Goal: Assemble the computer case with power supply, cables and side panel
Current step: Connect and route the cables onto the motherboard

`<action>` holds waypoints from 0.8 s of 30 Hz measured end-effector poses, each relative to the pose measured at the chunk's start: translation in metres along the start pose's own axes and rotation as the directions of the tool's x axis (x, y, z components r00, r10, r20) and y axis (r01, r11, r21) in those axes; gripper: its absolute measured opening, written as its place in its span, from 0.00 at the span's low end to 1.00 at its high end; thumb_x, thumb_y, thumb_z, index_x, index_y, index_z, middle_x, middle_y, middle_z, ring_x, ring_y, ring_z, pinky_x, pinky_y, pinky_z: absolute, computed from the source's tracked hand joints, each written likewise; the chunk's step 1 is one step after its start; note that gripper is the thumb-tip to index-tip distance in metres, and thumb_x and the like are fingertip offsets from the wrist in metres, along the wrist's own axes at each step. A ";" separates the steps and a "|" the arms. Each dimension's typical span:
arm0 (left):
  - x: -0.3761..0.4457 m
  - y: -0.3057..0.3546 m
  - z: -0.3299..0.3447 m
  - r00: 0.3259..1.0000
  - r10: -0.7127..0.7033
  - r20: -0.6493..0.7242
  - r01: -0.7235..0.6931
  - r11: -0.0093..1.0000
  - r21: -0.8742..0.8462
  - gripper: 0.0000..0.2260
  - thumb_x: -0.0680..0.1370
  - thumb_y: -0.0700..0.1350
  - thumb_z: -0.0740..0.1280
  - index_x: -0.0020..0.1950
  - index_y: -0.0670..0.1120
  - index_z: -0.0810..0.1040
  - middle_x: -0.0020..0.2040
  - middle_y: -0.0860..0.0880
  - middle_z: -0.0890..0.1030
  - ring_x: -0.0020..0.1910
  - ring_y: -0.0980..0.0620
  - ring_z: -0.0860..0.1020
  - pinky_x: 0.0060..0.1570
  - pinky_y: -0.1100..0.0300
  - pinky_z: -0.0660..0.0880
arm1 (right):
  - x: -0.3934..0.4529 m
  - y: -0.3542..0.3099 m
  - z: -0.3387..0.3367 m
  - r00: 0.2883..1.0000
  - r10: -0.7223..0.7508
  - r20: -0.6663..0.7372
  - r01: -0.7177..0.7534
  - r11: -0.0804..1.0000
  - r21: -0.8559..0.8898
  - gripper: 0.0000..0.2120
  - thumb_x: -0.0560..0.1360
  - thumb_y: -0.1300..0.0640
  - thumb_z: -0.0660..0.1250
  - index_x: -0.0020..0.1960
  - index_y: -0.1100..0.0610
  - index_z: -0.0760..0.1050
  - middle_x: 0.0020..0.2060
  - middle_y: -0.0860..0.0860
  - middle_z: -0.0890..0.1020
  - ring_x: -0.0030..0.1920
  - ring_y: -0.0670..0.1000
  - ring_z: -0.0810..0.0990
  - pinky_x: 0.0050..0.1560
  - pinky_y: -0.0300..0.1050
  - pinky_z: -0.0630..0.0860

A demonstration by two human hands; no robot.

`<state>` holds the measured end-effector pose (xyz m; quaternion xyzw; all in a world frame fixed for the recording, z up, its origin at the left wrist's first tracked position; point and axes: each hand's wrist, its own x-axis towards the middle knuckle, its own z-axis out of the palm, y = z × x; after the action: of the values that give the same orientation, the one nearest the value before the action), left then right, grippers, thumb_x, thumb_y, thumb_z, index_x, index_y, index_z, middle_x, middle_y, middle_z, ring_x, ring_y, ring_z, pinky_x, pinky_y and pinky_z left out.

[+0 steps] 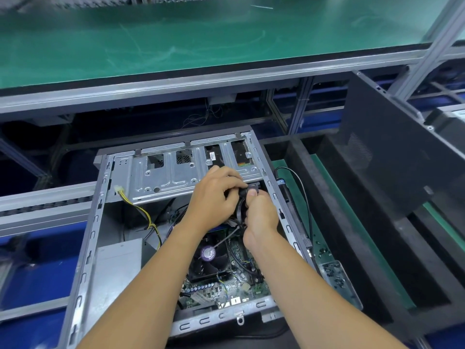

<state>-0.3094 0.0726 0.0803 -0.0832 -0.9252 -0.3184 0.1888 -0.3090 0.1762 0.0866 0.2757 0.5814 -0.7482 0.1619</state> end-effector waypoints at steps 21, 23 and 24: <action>0.004 0.000 0.002 0.999 0.003 0.052 -0.006 0.998 0.062 0.05 0.77 0.47 0.69 0.50 0.52 0.83 0.47 0.57 0.76 0.45 0.56 0.69 0.44 0.62 0.66 | 0.002 0.007 -0.002 0.994 -0.099 -0.033 0.098 0.995 -0.029 0.13 0.83 0.58 0.60 0.41 0.52 0.77 0.39 0.48 0.78 0.40 0.47 0.74 0.42 0.40 0.71; 0.004 -0.001 0.002 0.998 0.009 0.055 -0.013 0.998 0.068 0.05 0.77 0.47 0.69 0.50 0.52 0.84 0.47 0.57 0.76 0.45 0.56 0.68 0.44 0.62 0.66 | 0.004 0.008 -0.002 0.995 -0.095 -0.033 0.094 0.995 -0.046 0.12 0.83 0.57 0.60 0.43 0.55 0.76 0.38 0.48 0.77 0.41 0.47 0.73 0.43 0.41 0.71; 0.004 0.000 0.002 0.998 0.011 0.057 -0.015 0.997 0.070 0.05 0.77 0.47 0.69 0.51 0.52 0.84 0.47 0.57 0.76 0.45 0.57 0.68 0.44 0.62 0.65 | 0.004 0.008 -0.003 0.995 -0.092 -0.029 0.090 0.995 -0.051 0.11 0.83 0.58 0.60 0.44 0.57 0.75 0.38 0.48 0.77 0.41 0.48 0.73 0.43 0.41 0.70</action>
<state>-0.3134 0.0736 0.0800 -0.0917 -0.9402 -0.2820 0.1675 -0.3072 0.1771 0.0774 0.2567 0.6144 -0.7355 0.1252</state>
